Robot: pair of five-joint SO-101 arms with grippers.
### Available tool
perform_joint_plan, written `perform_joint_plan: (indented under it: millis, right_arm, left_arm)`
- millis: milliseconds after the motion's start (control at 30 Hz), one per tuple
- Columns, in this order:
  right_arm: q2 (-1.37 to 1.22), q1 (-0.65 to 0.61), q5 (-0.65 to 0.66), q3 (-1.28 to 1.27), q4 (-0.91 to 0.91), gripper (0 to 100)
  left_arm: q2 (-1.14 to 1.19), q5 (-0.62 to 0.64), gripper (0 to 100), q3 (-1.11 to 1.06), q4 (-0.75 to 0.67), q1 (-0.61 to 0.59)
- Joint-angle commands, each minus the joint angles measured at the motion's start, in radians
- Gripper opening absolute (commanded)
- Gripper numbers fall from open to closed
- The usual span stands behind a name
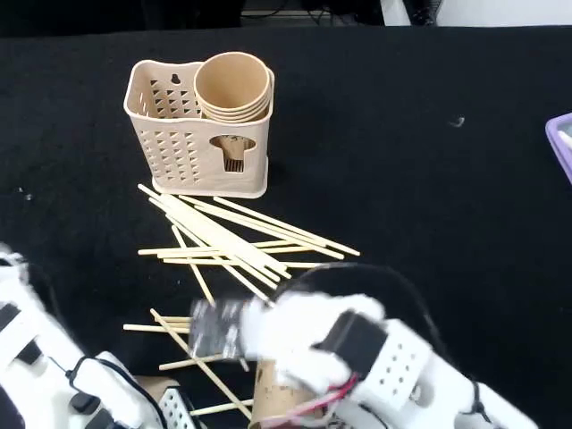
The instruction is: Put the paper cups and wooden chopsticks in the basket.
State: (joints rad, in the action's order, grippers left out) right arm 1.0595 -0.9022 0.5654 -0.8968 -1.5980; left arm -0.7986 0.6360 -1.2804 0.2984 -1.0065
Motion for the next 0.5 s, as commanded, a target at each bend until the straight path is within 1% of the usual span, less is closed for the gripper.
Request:
perform_joint_plan:
  millis: [0,67,167,267,333,367,400,467]
  right_arm:
    - [-0.005,0.351,-0.012,0.15,0.015,30.9]
    - [-0.005,0.546,-0.018,0.234,0.015,30.9]
    - [-0.012,0.825,-0.023,0.334,0.025,30.4]
    - [-0.012,1.049,-0.1,0.354,0.115,30.4]
    - [-0.013,1.169,-0.153,0.334,0.207,29.9]
    - [-0.013,1.212,-0.181,0.314,0.255,28.0]
    - [-0.013,1.246,-0.206,0.289,0.292,24.4]
    - [-0.013,1.284,-0.249,0.234,0.338,13.6]
  left_arm:
    - [-0.021,-0.175,22,0.067,0.054,0.193]
    - [-0.023,-0.256,22,0.107,0.16,0.291]
    - [-0.023,-0.396,22,0.219,0.388,0.437]
    - [-0.023,-0.523,22,0.346,0.628,0.579]
    - [-0.023,-0.6,22,0.414,0.761,0.68]
    - [-0.023,-0.644,22,0.438,0.806,0.733]
    - [-0.023,-0.69,22,0.452,0.832,0.786]
    - [-0.023,-0.787,22,0.46,0.847,0.886]
